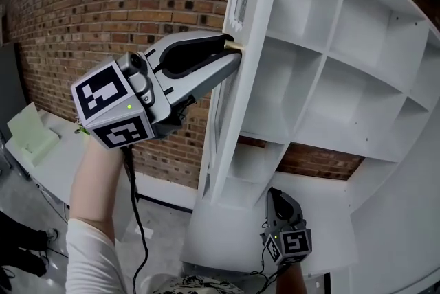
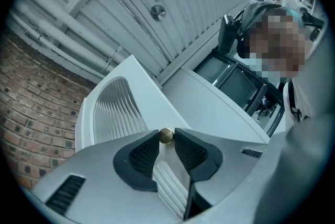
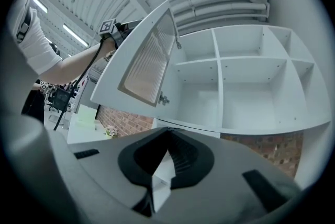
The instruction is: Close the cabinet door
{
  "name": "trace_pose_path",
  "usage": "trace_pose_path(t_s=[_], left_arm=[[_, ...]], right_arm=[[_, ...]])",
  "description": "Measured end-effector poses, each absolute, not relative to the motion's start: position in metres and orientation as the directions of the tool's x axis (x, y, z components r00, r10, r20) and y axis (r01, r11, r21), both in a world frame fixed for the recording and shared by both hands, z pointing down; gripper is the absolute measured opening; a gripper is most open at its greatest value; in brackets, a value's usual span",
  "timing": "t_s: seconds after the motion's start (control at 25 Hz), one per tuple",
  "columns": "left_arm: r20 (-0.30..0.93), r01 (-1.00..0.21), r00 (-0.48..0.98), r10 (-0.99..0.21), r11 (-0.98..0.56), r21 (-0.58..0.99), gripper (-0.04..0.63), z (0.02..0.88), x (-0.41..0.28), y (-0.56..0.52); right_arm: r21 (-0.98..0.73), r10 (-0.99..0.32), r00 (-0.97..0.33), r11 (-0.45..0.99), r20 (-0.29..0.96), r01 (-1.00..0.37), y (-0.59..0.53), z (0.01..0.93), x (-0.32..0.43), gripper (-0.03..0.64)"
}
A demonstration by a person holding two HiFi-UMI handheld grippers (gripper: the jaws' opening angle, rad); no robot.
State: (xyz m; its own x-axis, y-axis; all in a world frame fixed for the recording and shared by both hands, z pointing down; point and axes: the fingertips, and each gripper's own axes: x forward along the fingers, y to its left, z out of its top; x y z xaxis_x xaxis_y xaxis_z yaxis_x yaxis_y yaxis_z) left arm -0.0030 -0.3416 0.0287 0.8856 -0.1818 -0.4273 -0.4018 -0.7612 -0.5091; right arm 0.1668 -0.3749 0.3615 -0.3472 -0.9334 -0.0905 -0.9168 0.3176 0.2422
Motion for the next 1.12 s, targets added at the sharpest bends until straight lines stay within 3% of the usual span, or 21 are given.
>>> trace_pose_path(t_s=[0.64, 1.12], left_arm=[[-0.457, -0.524, 0.840, -0.293, -0.655, -0.544, 0.097, 0.029, 0.078, -0.350], [-0.435, -0.600, 0.800, -0.413, -0.538, -0.592, 0.092, 0.029, 0.146, -0.382]], right_arm=[[0.247, -0.889, -0.443, 0.405, -0.120, -0.880, -0.397, 0.344, 0.224, 0.008], [0.268, -0.895, -0.419, 0.371, -0.152, -0.889, -0.413, 0.339, 0.281, 0.008]])
